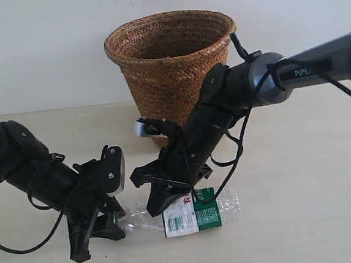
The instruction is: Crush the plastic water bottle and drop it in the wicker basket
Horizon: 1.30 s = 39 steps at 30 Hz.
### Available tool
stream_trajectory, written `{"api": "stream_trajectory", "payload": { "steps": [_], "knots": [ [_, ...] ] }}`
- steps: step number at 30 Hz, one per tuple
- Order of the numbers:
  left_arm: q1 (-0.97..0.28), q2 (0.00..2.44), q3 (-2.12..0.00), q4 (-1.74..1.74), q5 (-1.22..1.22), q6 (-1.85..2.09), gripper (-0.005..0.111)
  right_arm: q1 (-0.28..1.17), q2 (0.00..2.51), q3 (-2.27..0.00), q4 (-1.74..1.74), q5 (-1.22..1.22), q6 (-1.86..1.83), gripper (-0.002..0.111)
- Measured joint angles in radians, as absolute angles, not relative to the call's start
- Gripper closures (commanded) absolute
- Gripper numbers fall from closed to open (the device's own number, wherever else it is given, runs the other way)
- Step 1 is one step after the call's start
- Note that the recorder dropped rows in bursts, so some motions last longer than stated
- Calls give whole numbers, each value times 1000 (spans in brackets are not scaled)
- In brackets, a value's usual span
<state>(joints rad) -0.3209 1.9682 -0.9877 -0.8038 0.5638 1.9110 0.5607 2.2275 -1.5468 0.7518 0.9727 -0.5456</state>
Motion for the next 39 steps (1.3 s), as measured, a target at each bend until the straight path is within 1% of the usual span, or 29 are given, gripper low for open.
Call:
{"api": "stream_trajectory", "payload": {
  "steps": [9,17,25,32,39],
  "knots": [
    [-321,1968,-988,-802,562,1888,102,569,2261,-1593,613,1017,-388,108],
    [-321,1968,-988,-802,562,1886,102,569,2289,-1622,570,1042,-373,108],
    [-321,1968,-988,-806,562,1867,102,569,2342,-1706,521,1115,-370,108],
    [-321,1971,-988,-808,562,1866,102,569,2331,-1711,510,1128,-388,108],
    [-324,1972,-988,-819,564,1861,102,552,2245,-1687,503,1149,-441,108]
  ]
}}
